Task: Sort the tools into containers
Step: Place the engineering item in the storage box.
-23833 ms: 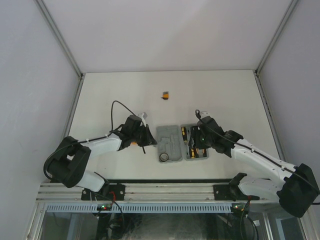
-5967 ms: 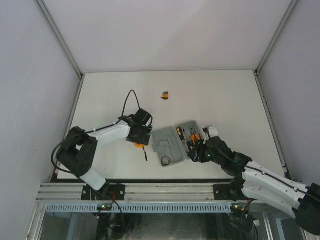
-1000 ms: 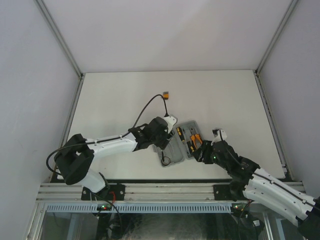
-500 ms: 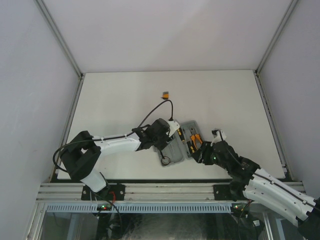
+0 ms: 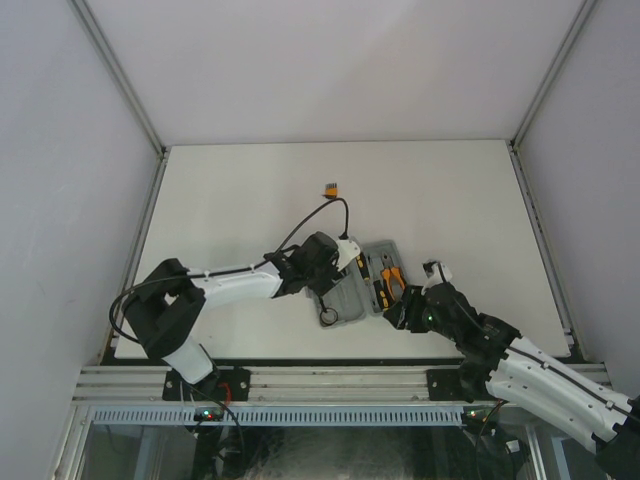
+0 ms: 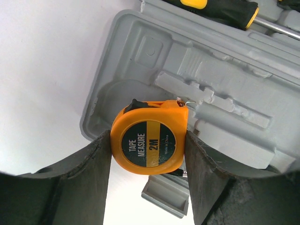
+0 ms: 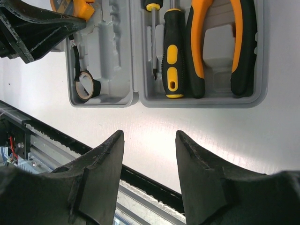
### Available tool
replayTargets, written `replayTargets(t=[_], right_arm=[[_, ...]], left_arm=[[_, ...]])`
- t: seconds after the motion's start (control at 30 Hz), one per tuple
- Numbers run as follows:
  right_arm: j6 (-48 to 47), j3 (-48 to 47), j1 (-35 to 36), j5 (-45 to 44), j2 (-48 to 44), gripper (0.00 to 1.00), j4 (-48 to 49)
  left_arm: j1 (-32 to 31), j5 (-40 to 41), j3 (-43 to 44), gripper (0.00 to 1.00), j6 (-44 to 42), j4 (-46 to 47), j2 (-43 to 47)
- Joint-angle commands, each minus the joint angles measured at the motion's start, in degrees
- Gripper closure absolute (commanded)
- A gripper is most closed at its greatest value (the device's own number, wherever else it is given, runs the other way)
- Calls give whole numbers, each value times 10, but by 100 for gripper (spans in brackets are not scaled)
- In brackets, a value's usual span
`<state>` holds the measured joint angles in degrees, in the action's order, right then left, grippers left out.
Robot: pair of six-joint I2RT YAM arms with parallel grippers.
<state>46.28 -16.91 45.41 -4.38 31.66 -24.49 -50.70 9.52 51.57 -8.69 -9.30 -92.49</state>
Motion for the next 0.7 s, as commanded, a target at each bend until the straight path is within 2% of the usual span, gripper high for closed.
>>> replayTargets(t=[0.0, 0.23, 0.67], right_arm=[[5, -24, -1, 2, -3, 52, 0], [7, -28, -1, 8, 10, 52, 8], [4, -30, 0, 6, 22, 52, 8]], left_arm=[[16, -26, 24, 99, -32, -4, 17], [40, -99, 39, 96, -52, -13, 18], [55, -105, 61, 94, -71, -21, -7]])
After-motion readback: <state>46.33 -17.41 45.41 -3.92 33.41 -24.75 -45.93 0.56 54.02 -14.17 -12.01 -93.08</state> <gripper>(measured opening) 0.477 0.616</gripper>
